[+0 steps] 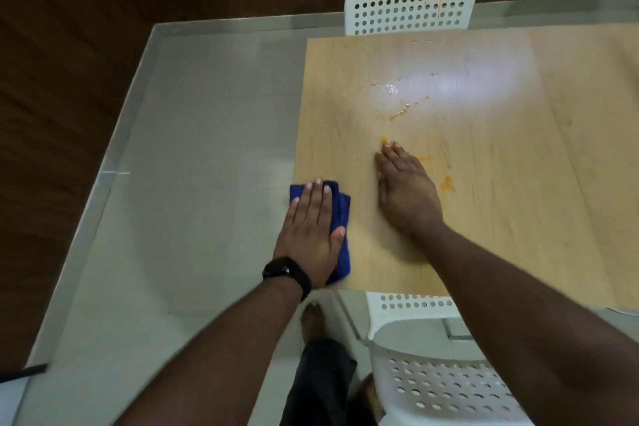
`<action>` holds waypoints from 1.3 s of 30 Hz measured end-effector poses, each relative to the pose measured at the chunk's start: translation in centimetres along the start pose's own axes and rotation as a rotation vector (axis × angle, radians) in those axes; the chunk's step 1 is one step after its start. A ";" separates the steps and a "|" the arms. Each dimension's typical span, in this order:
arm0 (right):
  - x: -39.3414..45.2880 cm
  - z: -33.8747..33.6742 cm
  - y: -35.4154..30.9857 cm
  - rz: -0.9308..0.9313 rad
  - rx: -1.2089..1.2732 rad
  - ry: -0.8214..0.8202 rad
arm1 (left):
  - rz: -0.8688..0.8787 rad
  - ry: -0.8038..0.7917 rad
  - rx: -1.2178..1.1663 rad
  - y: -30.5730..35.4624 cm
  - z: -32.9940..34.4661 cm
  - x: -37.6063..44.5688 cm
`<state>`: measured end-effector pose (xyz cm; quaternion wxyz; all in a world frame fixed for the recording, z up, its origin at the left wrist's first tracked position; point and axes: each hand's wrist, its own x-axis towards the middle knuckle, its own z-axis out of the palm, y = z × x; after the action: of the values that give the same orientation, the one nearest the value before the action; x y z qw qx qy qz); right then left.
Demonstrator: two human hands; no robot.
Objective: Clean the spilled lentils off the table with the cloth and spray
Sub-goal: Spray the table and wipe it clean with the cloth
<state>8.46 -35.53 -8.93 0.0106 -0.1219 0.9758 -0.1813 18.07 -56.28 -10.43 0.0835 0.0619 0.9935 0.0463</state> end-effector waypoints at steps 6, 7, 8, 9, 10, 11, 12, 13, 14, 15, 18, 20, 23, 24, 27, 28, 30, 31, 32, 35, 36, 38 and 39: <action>0.4 1.0 0.6 -0.016 -0.012 0.014 | -0.149 0.057 -0.022 2.7 -0.8 8.7; 0.5 1.1 0.7 -0.018 -0.018 0.008 | -0.125 0.057 -0.025 3.6 -0.8 9.1; 0.5 1.0 0.6 -0.018 -0.018 0.003 | -0.088 0.059 -0.025 4.5 -0.7 9.0; 0.4 1.0 0.7 -0.017 -0.006 -0.001 | -0.044 0.053 -0.019 5.1 -0.5 8.3; 0.4 0.9 0.8 -0.010 0.017 -0.003 | -0.008 0.038 -0.014 5.3 -0.3 7.4; 0.3 0.8 0.9 -0.005 0.046 -0.007 | 0.025 0.023 -0.017 5.2 -0.2 6.2; 0.4 0.5 1.0 -0.003 0.073 -0.012 | 0.053 0.016 -0.031 4.8 -0.4 5.3; 0.4 0.4 1.2 -0.003 0.094 -0.013 | 0.080 0.014 -0.046 4.3 -0.4 4.6; 0.6 0.2 1.2 0.000 0.112 -0.014 | 0.103 0.011 -0.053 3.6 -0.5 4.6; 0.5 0.3 1.2 -0.001 0.120 -0.013 | 0.109 0.013 -0.048 3.0 -0.5 4.7; 1.3 -0.1 1.3 0.015 0.108 -0.002 | 0.036 0.035 -0.014 1.4 -1.0 8.5; 2.3 -0.6 1.3 0.021 0.067 -0.001 | -0.023 0.056 0.010 0.6 -1.5 11.6; 4.9 -1.2 2.0 0.024 0.037 0.011 | -0.052 0.067 0.007 0.1 -1.9 15.8; 7.4 -1.3 2.7 0.028 0.034 0.030 | -0.042 0.073 0.012 -0.1 -2.3 18.1; 11.8 -1.8 4.1 0.044 0.000 0.064 | -0.038 0.072 0.017 -0.4 -3.1 21.5; 13.3 -2.1 4.7 0.054 -0.012 0.072 | -0.040 0.077 0.026 -0.5 -3.3 22.6; 16.4 -2.6 5.7 0.064 -0.036 0.077 | -0.036 0.081 0.016 -0.9 -3.8 25.4; 17.9 -2.8 6.2 0.079 -0.051 0.072 | -0.036 0.083 0.013 -1.1 -4.1 26.8; 19.0 -3.0 6.6 0.093 -0.059 0.065 | -0.034 0.084 0.013 -1.2 -4.3 27.9; 21.2 -2.8 7.5 0.099 -0.091 0.057 | -0.034 0.091 0.007 -1.6 -4.8 31.0; 21.2 -2.7 7.6 0.096 -0.099 0.059 | -0.034 0.090 0.007 -1.7 -5.0 31.8; 21.5 -2.3 7.8 0.104 -0.108 0.058 | -0.034 0.088 0.009 -2.0 -5.4 34.1; 21.7 -2.1 7.9 0.106 -0.114 0.049 | -0.041 0.082 0.011 -2.0 -5.6 35.2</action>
<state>-14.56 -32.87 -9.33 -0.0106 -0.0661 0.9895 -0.1278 -17.59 -54.15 -10.83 0.0434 0.0400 0.9974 0.0415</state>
